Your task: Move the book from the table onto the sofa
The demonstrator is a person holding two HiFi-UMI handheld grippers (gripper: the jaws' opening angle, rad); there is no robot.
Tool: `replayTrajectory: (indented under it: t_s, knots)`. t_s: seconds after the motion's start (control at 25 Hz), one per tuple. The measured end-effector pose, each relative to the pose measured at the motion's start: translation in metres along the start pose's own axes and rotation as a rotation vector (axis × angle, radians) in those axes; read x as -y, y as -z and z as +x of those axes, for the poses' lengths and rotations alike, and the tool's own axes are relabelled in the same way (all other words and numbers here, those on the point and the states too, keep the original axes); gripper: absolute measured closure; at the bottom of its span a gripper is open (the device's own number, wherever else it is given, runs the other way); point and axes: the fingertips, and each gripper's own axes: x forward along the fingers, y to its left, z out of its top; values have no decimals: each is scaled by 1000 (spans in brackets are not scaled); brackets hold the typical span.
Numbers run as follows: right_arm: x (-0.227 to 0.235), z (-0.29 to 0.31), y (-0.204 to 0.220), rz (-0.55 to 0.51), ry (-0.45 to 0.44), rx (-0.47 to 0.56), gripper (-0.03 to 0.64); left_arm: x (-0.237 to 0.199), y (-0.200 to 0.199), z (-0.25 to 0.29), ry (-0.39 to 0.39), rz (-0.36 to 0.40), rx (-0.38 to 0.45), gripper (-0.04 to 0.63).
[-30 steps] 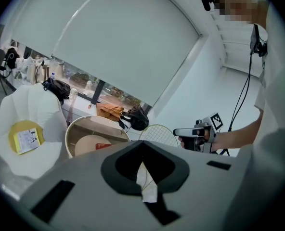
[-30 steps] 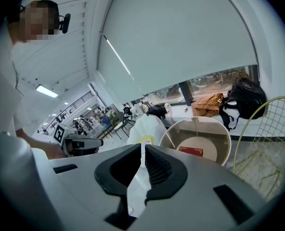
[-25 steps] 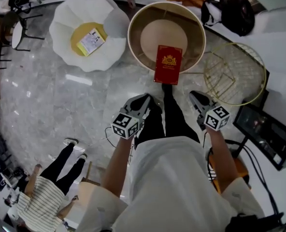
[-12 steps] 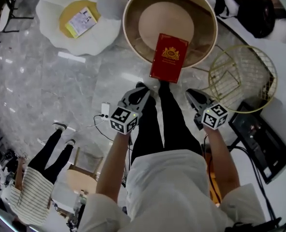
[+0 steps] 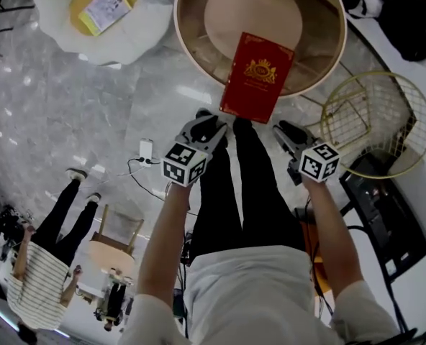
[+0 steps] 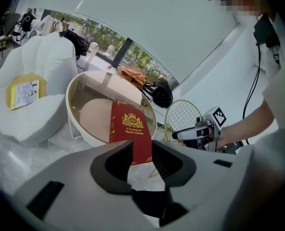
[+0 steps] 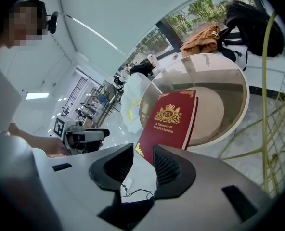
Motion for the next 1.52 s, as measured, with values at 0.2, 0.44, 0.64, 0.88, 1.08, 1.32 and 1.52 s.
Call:
replayTrajectory:
  t_s: [0.2, 0.44, 0.64, 0.88, 1.08, 1.32, 1.52]
  knots:
    - [44, 28, 27, 59, 17, -49, 432, -27, 34, 42, -23, -49, -74, 437]
    - [73, 60, 45, 157, -17, -101, 351, -57, 58, 77, -52, -132, -133, 327]
    - [86, 75, 55, 221, -46, -133, 307, -64, 65, 93, -43, -179, -154, 265]
    - [88, 96, 63, 354, -118, -161, 245, -68, 73, 110, 2, -209, -189, 233]
    - [88, 110, 68, 364, -158, -194, 237, -66, 76, 123, 37, -213, -205, 235]
    - [84, 112, 67, 332, -165, -207, 245, -60, 77, 128, 32, -217, -202, 250]
    - [74, 103, 58, 286, -172, -219, 261, -52, 74, 122, 36, -250, -185, 252]
